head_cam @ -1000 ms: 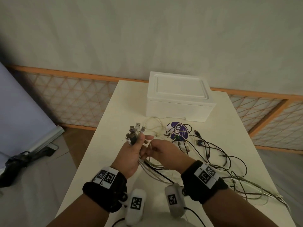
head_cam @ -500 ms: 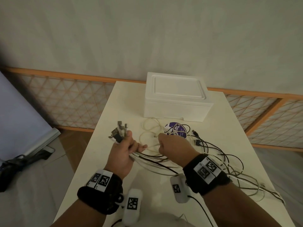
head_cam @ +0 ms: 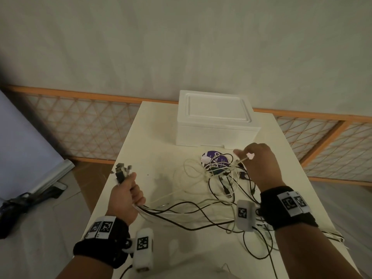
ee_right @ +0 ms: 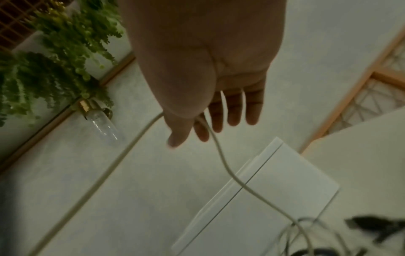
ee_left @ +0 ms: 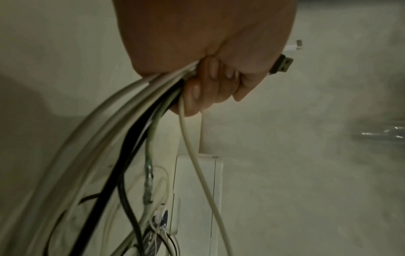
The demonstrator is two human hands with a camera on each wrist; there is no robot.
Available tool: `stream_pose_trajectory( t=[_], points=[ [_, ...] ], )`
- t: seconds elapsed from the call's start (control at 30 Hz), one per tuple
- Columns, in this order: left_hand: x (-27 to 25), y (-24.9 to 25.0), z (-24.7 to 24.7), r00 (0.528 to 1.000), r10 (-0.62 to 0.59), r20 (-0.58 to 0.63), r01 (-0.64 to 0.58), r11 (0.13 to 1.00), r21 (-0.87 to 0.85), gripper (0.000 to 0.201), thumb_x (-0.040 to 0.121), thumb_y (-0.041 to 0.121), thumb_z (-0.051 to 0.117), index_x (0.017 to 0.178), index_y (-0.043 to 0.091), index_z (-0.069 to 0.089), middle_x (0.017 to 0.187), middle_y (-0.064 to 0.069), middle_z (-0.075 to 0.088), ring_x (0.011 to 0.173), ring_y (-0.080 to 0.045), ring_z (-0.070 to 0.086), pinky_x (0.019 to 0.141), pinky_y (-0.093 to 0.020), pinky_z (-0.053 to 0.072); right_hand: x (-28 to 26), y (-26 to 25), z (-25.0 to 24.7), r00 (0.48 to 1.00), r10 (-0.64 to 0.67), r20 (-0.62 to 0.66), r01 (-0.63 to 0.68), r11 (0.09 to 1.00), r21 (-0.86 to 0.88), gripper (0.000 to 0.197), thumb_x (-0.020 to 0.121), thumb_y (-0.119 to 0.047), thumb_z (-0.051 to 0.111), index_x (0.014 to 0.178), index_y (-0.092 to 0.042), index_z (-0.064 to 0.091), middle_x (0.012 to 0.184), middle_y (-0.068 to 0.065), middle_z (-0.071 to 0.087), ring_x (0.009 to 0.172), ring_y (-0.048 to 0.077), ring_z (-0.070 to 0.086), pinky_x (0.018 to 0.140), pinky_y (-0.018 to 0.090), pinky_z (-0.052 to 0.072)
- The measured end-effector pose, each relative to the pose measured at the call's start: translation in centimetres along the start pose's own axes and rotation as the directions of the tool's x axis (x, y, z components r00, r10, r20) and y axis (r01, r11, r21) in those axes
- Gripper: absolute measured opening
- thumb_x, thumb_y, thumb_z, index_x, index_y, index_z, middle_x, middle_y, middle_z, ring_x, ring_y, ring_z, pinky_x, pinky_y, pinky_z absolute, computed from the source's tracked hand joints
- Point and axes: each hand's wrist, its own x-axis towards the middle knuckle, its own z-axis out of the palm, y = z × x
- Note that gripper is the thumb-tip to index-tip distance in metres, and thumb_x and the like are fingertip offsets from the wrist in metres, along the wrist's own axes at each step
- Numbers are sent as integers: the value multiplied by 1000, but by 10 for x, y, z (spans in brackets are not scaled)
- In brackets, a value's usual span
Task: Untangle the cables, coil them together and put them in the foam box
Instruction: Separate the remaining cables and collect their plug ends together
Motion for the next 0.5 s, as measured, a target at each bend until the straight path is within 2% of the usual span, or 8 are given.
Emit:
stream_pose_trajectory(
  t=[0.07, 0.13, 0.2, 0.27, 0.3, 0.37, 0.4, 0.5],
  points=[
    [4, -1, -11, 999, -23, -46, 23, 1000, 6, 45, 97, 24, 50, 60, 20, 26, 42, 6, 20, 33, -11, 18, 38, -18, 20, -2, 4, -7, 977, 157, 148, -133, 979, -157, 45, 82, -64, 55, 82, -20, 57, 78, -2, 60, 64, 12, 54, 67, 30, 42],
    [8, -5, -16, 997, -25, -79, 28, 999, 41, 44, 97, 23, 50, 60, 20, 26, 42, 6, 20, 33, -11, 18, 40, -17, 20, -4, 8, -4, 957, 189, 220, -161, 977, -139, 49, 83, -67, 48, 79, -19, 58, 70, -2, 62, 67, 16, 57, 69, 33, 46],
    [9, -10, -17, 996, -7, -91, 18, 993, 119, 45, 97, 21, 52, 60, 19, 27, 42, 5, 21, 34, -12, 18, 40, -18, 20, -7, 8, 2, 959, 127, 255, -153, 984, 86, 47, 84, -67, 47, 76, -22, 58, 65, -2, 63, 65, 20, 61, 67, 37, 50],
    [8, -14, -11, 999, 0, -49, 11, 974, 225, 44, 96, 20, 55, 60, 18, 30, 44, 3, 24, 35, -12, 19, 39, -19, 19, -12, 0, 9, 942, 90, 322, -215, 901, 377, 39, 83, -61, 52, 77, -23, 60, 71, -1, 67, 67, 19, 64, 63, 35, 51],
    [6, -14, -6, 1000, 5, 7, -6, 960, 279, 41, 94, 20, 57, 61, 16, 34, 46, 1, 28, 35, -12, 20, 39, -20, 19, -15, -7, 12, 929, 59, 365, -238, 851, 468, 28, 86, -48, 56, 77, -23, 62, 72, -3, 67, 67, 14, 64, 62, 30, 49],
    [-1, -14, 12, 986, 26, 162, -91, 909, 406, 31, 89, 24, 64, 65, 9, 52, 54, -7, 37, 37, -12, 24, 41, -22, 22, -21, -23, 15, 893, -91, 441, -158, 854, 496, 13, 93, -15, 55, 83, -14, 63, 73, -8, 66, 66, 4, 61, 64, 22, 47],
    [-6, -13, 25, 971, 38, 235, -149, 867, 476, 24, 86, 27, 67, 71, 9, 64, 56, -9, 37, 39, -13, 27, 43, -23, 24, -23, -30, 16, 868, -164, 469, -73, 892, 447, 12, 93, -9, 55, 88, -12, 65, 75, -10, 65, 68, 0, 61, 66, 18, 48],
    [-17, -17, 72, 911, 45, 411, -295, 768, 569, 12, 89, 20, 66, 89, 25, 77, 54, -5, 38, 47, -14, 31, 50, -25, 28, -29, -49, 16, 824, -357, 441, 190, 906, 378, 10, 93, -16, 59, 89, -13, 67, 72, -13, 64, 69, -7, 60, 65, 6, 42]
  ],
)
